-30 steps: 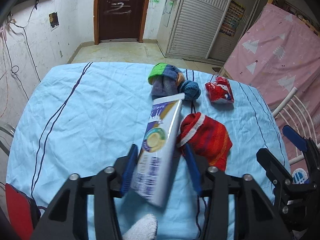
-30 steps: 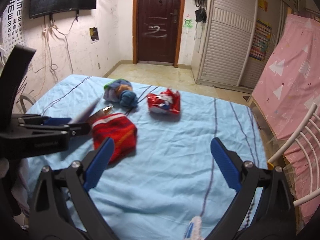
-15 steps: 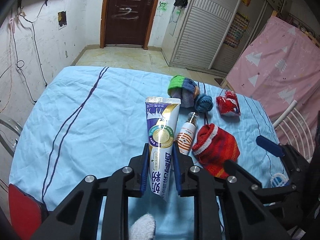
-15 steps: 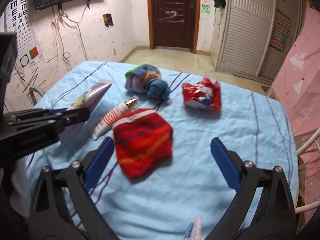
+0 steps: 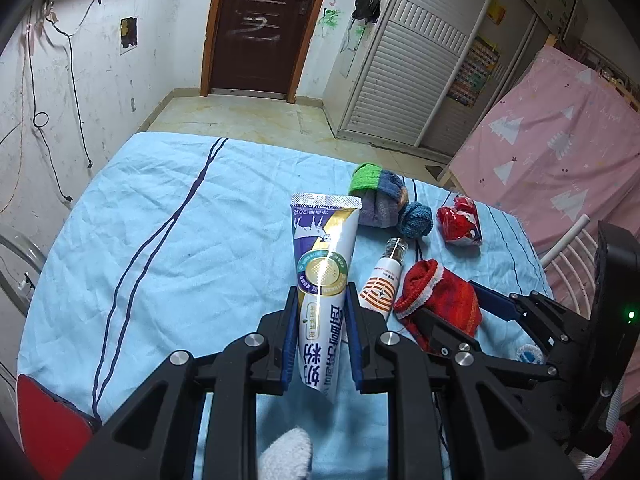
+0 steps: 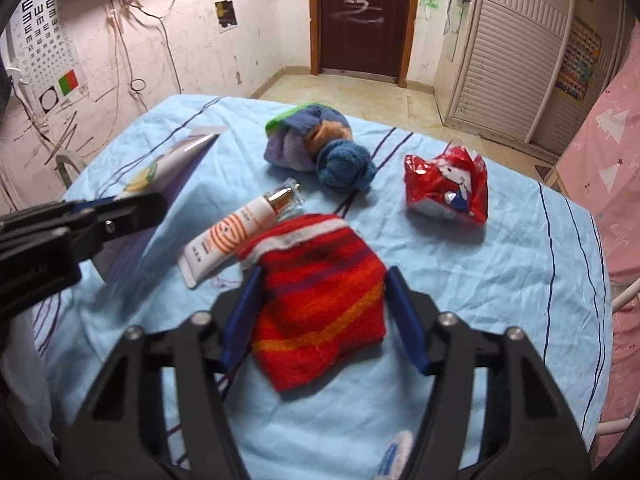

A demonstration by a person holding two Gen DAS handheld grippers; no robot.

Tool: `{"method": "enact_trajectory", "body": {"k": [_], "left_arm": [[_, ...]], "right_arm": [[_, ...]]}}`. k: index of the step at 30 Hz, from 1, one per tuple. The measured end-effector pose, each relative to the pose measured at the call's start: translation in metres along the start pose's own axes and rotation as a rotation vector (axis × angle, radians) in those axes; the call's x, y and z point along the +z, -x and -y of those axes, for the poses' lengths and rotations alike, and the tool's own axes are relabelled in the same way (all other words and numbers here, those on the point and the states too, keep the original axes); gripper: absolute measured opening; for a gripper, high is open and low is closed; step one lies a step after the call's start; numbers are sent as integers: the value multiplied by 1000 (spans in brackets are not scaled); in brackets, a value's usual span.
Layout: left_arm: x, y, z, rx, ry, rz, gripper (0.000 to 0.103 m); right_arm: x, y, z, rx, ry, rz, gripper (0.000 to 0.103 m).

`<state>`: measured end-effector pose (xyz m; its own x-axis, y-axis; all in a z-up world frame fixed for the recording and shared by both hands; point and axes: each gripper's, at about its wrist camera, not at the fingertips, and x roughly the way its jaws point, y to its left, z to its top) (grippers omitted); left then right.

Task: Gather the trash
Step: 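Grasp the red knitted hat with the right tool while the left holds the tube, then carry the toothpaste tube and red hat to the yellow bin and open both tools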

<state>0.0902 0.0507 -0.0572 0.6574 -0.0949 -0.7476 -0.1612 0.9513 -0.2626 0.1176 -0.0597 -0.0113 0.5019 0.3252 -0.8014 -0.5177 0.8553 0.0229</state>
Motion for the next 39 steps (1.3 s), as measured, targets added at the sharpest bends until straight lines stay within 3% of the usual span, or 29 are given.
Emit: {"method": "enact_trajectory", "body": {"k": [3,6,21,39], "left_arm": [[0,2,0,1,0,2,12],[0,5,1,5,2,11,12],[-1,35,39,19,-57,63,12],[-9,52,144,7,-230,95,12]], "right_arm": [[-1,2,-2,-3,7,11,33],[-2,7,-2,-3,9,28,22],[-13,65,34,-28,-90,188,21],[-62,129,136,-103,-299,327,21]]}}
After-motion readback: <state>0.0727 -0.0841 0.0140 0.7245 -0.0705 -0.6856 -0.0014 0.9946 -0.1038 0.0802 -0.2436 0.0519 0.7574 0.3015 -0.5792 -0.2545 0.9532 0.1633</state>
